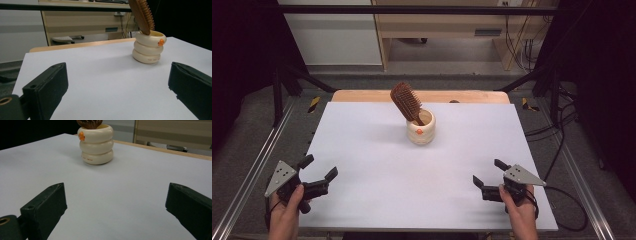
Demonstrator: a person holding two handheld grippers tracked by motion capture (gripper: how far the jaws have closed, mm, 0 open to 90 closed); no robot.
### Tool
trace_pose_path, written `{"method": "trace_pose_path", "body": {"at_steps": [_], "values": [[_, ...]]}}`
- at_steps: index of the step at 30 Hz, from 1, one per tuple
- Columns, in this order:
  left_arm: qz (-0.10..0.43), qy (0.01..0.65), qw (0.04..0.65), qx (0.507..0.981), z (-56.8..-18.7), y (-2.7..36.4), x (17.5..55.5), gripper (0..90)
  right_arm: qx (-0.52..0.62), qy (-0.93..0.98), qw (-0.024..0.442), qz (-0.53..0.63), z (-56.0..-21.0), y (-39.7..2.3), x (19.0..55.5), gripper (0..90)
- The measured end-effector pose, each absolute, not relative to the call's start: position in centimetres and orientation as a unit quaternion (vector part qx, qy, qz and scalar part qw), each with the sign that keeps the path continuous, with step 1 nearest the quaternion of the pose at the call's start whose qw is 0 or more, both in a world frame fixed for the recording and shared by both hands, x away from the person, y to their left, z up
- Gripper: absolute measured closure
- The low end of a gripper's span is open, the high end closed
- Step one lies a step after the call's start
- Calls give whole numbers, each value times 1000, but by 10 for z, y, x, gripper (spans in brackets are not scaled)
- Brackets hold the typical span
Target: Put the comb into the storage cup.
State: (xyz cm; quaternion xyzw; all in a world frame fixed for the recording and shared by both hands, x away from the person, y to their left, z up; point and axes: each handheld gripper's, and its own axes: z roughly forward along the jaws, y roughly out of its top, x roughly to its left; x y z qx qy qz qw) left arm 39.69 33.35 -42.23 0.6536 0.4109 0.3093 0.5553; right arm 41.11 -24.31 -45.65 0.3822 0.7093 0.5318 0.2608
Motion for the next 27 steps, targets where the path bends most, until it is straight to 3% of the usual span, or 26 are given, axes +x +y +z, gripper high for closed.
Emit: {"method": "trace_pose_path", "body": {"at_steps": [27], "values": [[284,372,581,666,-441,305,397,19,375,721,242,530,-461,-235,412,38]]}}
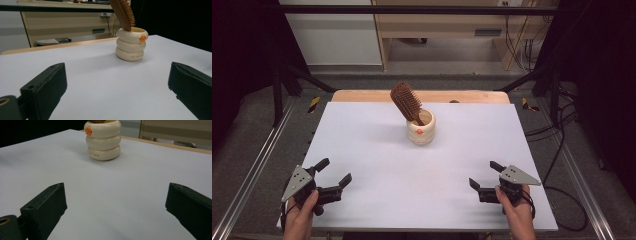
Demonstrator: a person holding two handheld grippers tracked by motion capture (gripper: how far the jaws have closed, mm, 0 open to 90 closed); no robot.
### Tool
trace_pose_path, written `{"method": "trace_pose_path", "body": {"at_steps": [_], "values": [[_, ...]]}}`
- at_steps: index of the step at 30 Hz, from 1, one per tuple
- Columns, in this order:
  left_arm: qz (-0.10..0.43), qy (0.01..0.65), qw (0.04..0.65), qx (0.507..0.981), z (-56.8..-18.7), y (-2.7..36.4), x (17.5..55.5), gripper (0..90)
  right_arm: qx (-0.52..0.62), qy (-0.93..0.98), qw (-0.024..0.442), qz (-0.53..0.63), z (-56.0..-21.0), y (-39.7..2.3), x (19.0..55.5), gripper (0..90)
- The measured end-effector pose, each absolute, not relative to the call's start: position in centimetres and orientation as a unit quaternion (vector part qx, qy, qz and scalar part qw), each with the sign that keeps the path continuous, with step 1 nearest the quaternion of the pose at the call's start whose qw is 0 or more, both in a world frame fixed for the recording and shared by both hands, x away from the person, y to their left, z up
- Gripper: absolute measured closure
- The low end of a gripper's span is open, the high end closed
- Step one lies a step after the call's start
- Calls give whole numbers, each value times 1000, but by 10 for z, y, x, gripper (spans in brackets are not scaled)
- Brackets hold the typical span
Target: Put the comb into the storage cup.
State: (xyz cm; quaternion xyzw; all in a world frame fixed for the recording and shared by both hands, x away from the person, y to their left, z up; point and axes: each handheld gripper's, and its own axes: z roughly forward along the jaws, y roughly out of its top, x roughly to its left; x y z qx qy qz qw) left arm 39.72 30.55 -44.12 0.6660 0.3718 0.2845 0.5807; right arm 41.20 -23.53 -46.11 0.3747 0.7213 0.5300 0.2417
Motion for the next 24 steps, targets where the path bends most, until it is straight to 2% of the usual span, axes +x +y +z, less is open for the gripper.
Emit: {"method": "trace_pose_path", "body": {"at_steps": [7,18,24], "values": [[282,357,593,664,-442,297,397,15,365,728,237,530,-463,-228,414,36],[278,375,612,638,-445,295,402,15,376,703,271,539,-466,-217,426,37],[294,374,606,637,-444,294,402,14,394,685,260,554,-466,-214,435,49]]}}
